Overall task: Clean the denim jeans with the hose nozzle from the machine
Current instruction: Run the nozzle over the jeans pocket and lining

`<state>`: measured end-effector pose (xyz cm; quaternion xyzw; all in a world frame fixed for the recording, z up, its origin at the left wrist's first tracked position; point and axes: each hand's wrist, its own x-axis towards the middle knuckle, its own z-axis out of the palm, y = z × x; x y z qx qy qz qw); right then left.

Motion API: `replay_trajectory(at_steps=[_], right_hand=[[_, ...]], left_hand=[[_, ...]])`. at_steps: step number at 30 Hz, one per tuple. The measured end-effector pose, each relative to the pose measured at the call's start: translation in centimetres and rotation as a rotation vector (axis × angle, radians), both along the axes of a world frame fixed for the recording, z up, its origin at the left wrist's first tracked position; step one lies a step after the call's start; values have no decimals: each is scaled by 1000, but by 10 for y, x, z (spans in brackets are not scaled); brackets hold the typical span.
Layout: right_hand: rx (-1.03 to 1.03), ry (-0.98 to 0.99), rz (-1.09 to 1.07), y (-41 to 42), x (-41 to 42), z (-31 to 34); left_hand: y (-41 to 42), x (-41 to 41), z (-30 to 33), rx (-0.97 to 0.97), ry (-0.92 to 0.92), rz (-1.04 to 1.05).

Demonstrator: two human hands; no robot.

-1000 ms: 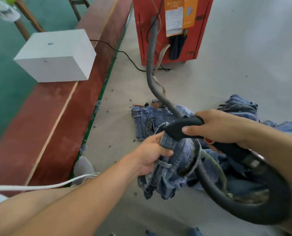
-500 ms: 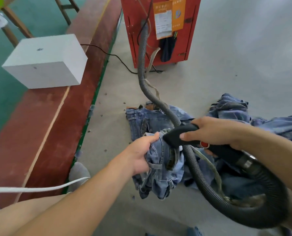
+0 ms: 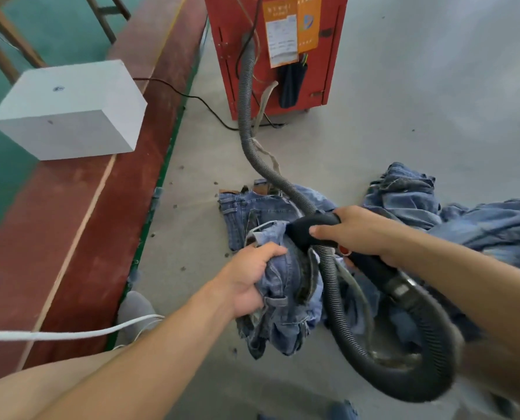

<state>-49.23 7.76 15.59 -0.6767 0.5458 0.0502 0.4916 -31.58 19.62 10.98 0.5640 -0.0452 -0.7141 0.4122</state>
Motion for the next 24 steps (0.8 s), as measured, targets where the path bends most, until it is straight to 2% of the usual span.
replay_trajectory(at_steps=[4, 6, 8, 10, 16, 18, 20, 24], right_hand=[[15, -93, -231, -12, -2, -1], [85, -67, -200, -18, -12, 9], [141, 14, -66, -17, -15, 14], [150, 41, -21, -9, -9, 9], [39, -102, -241, -13, -6, -3], [-9, -78, -130, -15, -18, 11], [-80, -37, 69, -6, -28, 23], [-155, 126, 351, 30, -32, 28]], left_hand=[[0, 3, -2, 18, -87, -7], [0, 5, -3, 39, -70, -8], [0, 6, 0, 34, -3, 8], [1, 6, 2, 10, 78, 4], [-3, 7, -2, 61, 150, 66], [-6, 11, 0, 56, 181, 114], [-10, 15, 3, 40, 232, 190], [-20, 18, 9, 30, 298, 375]])
